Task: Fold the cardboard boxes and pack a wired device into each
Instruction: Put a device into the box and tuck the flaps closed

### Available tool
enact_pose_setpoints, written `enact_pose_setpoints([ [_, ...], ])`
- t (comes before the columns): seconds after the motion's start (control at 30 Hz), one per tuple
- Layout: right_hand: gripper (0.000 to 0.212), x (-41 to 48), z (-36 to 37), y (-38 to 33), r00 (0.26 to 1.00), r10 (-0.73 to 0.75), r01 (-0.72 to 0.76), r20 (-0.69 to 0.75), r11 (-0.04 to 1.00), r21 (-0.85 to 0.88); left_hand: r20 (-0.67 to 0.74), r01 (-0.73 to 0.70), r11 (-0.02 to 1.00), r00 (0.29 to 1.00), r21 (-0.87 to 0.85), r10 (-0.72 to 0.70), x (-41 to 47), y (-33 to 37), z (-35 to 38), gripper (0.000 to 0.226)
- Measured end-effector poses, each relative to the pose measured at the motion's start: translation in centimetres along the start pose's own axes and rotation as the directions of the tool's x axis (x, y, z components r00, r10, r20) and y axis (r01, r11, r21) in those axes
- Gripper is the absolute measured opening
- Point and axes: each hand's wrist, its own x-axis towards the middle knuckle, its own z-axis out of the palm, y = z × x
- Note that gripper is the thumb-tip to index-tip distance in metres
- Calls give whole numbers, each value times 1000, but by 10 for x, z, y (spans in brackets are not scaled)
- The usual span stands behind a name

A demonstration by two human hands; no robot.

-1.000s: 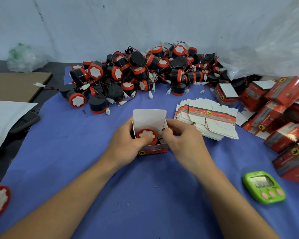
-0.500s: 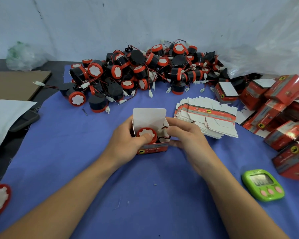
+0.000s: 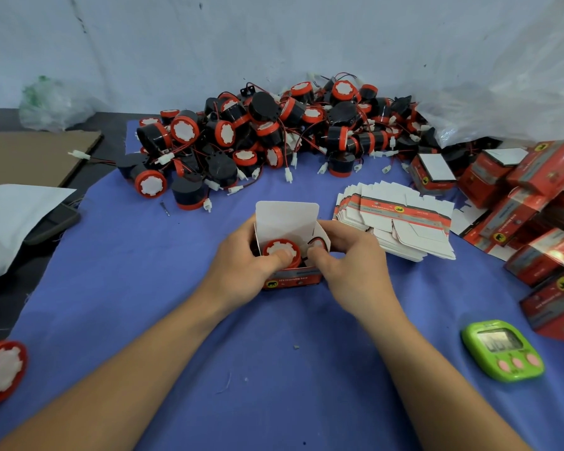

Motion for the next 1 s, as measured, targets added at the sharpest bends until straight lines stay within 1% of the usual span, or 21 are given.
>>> enact_pose_setpoints([
  [0.1, 38, 1, -5, 1, 995, 53, -66, 89, 985, 157, 1, 1, 1000, 1000, 8, -2, -1, 0, -1, 45],
  [0.17, 43, 2, -10, 1, 983, 71, -119, 170, 949, 291, 5, 6, 1000, 1000, 9, -6, -1, 1, -1, 46],
  [0.23, 50, 3, -15, 2, 972, 61, -136, 226, 934, 330, 6, 14, 1000, 1000, 10, -14, -1, 1, -1, 47],
  [0.33, 54, 3, -18, 1, 967, 12, -80, 255, 963, 257, -2, 22, 1000, 1000, 15, -22, -1, 2, -1, 47],
  [0.47, 60, 4, -22, -2, 962, -2, -40, 274, 988, 146, -11, 19, 1000, 1000, 11, -19, -1, 2, -1, 44],
  [0.6, 47, -1, -13, -8, 987, 5, -11, 160, 999, 36, -11, 27, 999, 1000, 21, -26, -1, 3, -1, 44],
  [0.63, 41, -3, -8, -8, 993, 7, -6, 114, 1000, -16, -15, 29, 999, 999, 25, -29, -1, 4, -1, 44],
  [0.7, 29, -6, 0, -8, 1000, -20, 21, 9, 981, -195, -18, 36, 999, 999, 24, -35, -2, 5, -1, 45],
  [0.73, 25, -6, 3, -8, 999, -28, 20, -28, 967, -253, -23, 41, 999, 999, 21, -41, -2, 5, 0, 46],
  [0.83, 20, -3, 8, -8, 997, 5, -23, -75, 972, -235, -63, 38, 999, 997, 21, -37, -5, 6, 4, 53],
  [0.87, 20, -3, 8, -8, 996, 7, -28, -90, 973, -230, -107, 14, 999, 994, 37, -10, -7, 7, 6, 62],
  [0.9, 19, -3, 9, -7, 994, 4, -29, -107, 973, -228, -181, -19, 997, 983, 73, 32, -9, 8, 8, 76],
  [0.93, 19, -3, 9, -7, 992, 4, -32, -122, 975, -222, -282, -59, 989, 955, 139, 97, -11, 10, 10, 89],
  [0.97, 19, -3, 9, -6, 991, 9, -38, -132, 976, -214, -375, -120, 960, 903, 254, 212, -13, 12, 10, 93],
  [1.0, 20, -2, 9, -5, 991, 15, -44, -137, 977, -208, -414, -216, 880, 818, 422, 399, -15, 15, 9, 88],
])
